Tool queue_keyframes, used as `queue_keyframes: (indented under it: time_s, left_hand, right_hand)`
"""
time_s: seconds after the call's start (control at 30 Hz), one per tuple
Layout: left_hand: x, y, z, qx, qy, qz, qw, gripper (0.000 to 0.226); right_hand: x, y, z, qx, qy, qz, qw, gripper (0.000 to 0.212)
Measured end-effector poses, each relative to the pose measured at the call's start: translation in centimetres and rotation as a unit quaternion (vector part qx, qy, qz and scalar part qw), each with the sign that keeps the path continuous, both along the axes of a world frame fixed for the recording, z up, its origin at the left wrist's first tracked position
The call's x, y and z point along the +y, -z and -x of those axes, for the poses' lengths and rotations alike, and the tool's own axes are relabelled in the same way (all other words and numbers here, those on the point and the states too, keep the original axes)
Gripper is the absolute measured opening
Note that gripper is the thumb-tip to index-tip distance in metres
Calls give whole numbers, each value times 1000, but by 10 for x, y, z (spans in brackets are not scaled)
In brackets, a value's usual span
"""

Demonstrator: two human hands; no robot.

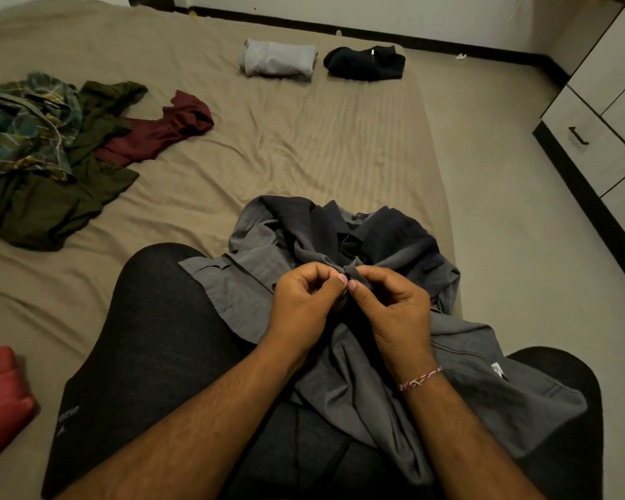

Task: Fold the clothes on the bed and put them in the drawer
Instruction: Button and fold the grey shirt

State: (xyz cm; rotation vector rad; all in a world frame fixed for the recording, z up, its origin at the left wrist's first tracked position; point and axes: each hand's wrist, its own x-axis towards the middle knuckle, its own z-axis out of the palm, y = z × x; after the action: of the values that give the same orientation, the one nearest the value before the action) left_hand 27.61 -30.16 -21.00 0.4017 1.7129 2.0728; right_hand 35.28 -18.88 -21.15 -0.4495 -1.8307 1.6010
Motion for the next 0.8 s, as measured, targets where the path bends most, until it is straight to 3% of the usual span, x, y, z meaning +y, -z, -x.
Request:
queue_keyframes:
  time_s: [0.27, 0.47, 0.63, 0.8]
  left_hand:
    - [-1, -1, 1, -12, -11, 16, 1000, 18]
    - [-3, -5, 13, -11, 38, 83, 996, 33]
    - [-6, -8, 28, -2, 99, 126, 987, 22]
    - [-7, -5, 31, 0, 119, 134, 984, 21]
  right_hand:
    - [2, 5, 1, -4, -13, -36, 999, 20]
    - [14, -3, -1, -33, -66, -13, 997, 43]
    - [13, 1, 1, -49, -109, 45, 992, 18]
    - [16, 2, 2, -45, -110, 19, 993, 23]
